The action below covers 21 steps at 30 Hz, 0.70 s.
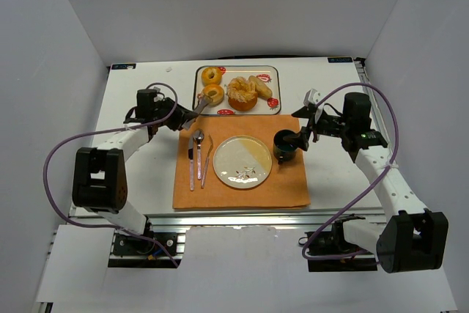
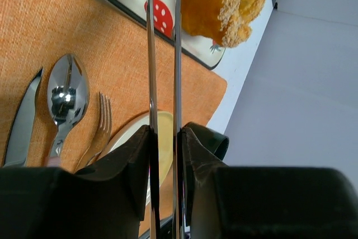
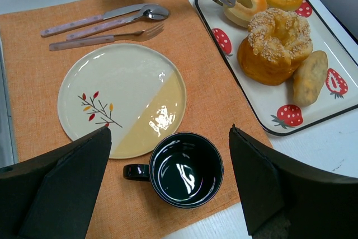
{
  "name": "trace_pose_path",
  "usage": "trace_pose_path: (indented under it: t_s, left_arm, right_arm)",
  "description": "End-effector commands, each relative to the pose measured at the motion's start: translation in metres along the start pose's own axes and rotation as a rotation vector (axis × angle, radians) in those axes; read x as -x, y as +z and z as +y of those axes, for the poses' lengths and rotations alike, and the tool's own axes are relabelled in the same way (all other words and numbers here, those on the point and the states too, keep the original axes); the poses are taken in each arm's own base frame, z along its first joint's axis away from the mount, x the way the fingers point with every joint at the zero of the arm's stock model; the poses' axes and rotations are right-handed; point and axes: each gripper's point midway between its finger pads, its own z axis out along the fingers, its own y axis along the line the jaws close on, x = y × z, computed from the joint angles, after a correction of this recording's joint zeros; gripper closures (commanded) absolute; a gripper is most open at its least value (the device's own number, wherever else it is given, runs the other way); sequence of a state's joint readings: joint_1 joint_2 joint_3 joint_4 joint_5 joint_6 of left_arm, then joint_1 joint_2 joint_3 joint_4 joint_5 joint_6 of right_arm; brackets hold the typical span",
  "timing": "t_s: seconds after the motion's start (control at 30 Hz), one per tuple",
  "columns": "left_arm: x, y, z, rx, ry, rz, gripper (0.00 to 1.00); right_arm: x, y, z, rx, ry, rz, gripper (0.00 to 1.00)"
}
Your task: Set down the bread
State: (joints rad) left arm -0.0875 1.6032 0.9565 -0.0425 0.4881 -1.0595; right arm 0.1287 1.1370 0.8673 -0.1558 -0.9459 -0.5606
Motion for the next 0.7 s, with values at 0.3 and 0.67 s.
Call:
trace_pose_path:
  t_s: [0.3,0.67]
  left_arm:
    - [-0.079,-0.112,-0.036,-0.166,0.183,0.035,1.00]
    - [-0.169,-0.128,0.004,-0.124,0.164,0.242,1.00]
  right_arm:
    - [0.010,-0.005,0.003,0.011,-0.035,-0.025,0.11]
    - [0.019,0.001,-0.005,0.033,-0.033,-0.045,0.11]
